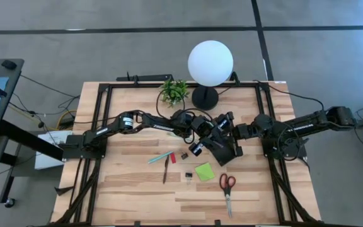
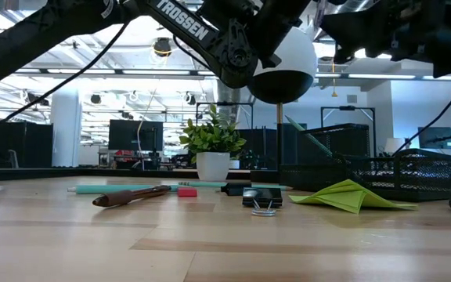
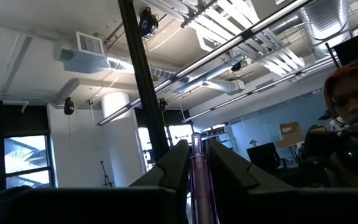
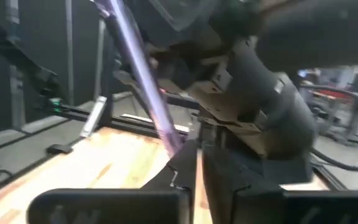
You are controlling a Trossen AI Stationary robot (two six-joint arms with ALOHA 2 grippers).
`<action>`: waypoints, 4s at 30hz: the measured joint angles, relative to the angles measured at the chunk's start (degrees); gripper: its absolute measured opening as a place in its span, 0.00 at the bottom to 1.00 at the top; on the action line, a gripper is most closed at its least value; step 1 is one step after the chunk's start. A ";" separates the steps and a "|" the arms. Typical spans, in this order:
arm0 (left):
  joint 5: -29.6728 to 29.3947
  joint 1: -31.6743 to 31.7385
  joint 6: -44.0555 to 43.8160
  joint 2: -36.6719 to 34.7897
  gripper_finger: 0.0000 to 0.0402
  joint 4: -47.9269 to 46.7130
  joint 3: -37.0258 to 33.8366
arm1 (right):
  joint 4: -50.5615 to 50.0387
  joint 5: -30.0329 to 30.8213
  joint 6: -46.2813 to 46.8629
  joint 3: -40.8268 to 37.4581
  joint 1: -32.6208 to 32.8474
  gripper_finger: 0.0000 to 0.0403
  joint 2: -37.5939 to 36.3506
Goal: Pick and place office supplies into organizer
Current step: Put the violet pen into the desk organizer, then put the light blue pencil into the desk organizer
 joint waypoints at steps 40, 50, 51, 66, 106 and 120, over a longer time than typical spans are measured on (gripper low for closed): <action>-31.49 3.04 24.40 10.97 0.06 -6.29 -0.02 | -36.08 63.19 -4.04 -0.02 25.73 0.00 -44.51; -39.07 2.67 29.41 10.91 0.06 -9.09 0.00 | -36.06 63.21 -4.02 -0.02 29.63 0.00 -44.51; -39.01 2.63 29.98 10.91 0.06 -9.43 0.00 | -36.05 63.22 -4.02 -0.02 29.75 0.00 -44.51; -39.49 3.27 31.86 10.84 0.12 -19.52 0.00 | -36.04 63.24 -4.02 -0.02 29.62 0.00 -44.51; -18.90 8.34 34.59 -34.88 0.18 -52.97 -25.84 | -44.49 75.61 4.58 0.00 49.04 0.00 -44.58; -41.44 2.08 36.80 -63.41 0.18 -109.89 -40.28 | -51.27 78.81 17.53 0.00 57.45 0.00 -41.46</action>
